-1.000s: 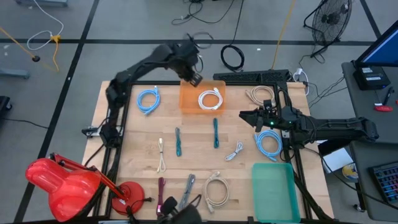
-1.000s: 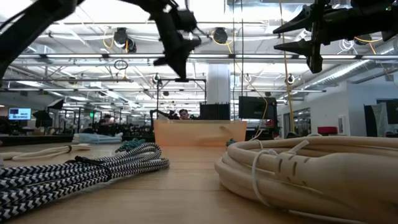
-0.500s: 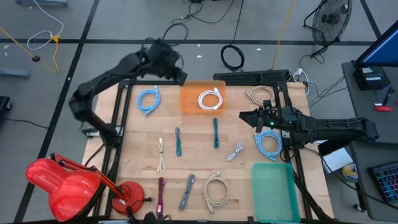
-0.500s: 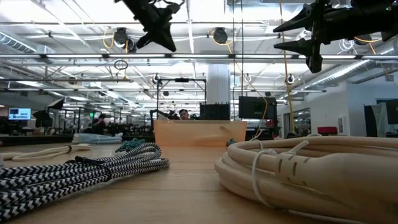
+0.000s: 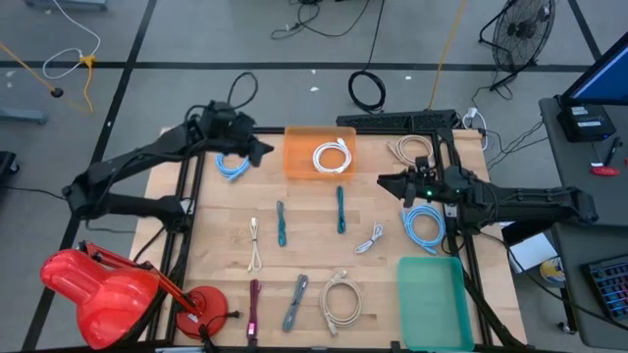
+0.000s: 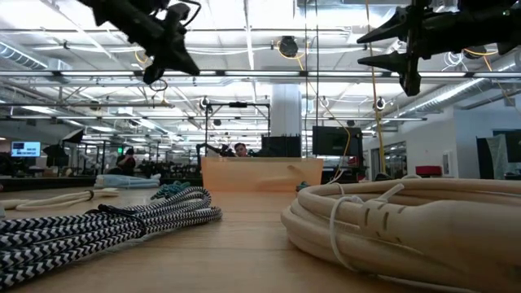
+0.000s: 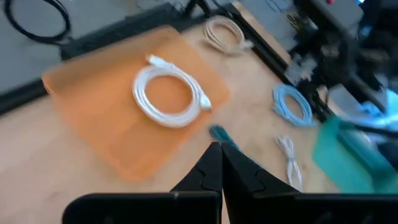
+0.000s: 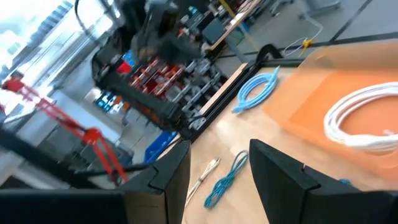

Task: Pick & Place USB Port
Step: Put the small right blue charger cable into the green bin

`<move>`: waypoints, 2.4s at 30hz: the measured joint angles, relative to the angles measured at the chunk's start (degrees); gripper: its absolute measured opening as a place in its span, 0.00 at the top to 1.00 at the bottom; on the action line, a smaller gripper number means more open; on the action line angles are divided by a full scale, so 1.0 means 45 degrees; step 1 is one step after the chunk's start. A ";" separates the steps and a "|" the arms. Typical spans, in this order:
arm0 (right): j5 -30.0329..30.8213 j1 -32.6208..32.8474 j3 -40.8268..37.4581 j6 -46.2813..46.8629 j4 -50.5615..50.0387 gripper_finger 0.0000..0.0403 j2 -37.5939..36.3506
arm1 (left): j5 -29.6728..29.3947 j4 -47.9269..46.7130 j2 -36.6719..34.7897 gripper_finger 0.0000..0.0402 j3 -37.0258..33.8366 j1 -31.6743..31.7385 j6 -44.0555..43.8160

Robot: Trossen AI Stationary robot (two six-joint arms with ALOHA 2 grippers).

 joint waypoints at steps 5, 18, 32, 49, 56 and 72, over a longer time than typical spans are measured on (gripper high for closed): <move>-0.0082 -0.0854 0.0000 0.0029 -0.0002 0.61 0.0000 | 0.1817 0.0339 -0.1063 1.00 -0.1122 0.0065 0.0615; -0.4163 -0.1995 0.0460 -0.0078 -0.0607 0.61 0.2227 | 0.1797 0.0317 -0.1565 1.00 -0.2458 0.0074 0.1430; -0.4899 -0.1507 0.2261 0.3569 -0.2120 0.61 0.7071 | 0.1266 0.1083 -0.1557 1.00 -0.2463 0.0089 0.1442; -0.2078 -0.1405 0.5369 0.2488 0.7092 0.61 0.8705 | 0.1095 0.1118 -0.1557 1.00 -0.2463 0.0123 0.1401; -0.1671 -0.1339 0.7085 0.1717 1.0338 0.61 0.8694 | 0.1019 0.1127 -0.1557 1.00 -0.2463 0.0123 0.1383; -0.3480 -0.1410 1.5768 -0.4503 -0.6128 0.61 1.0290 | 0.0897 0.1105 -0.1557 1.00 -0.2463 0.0123 0.1286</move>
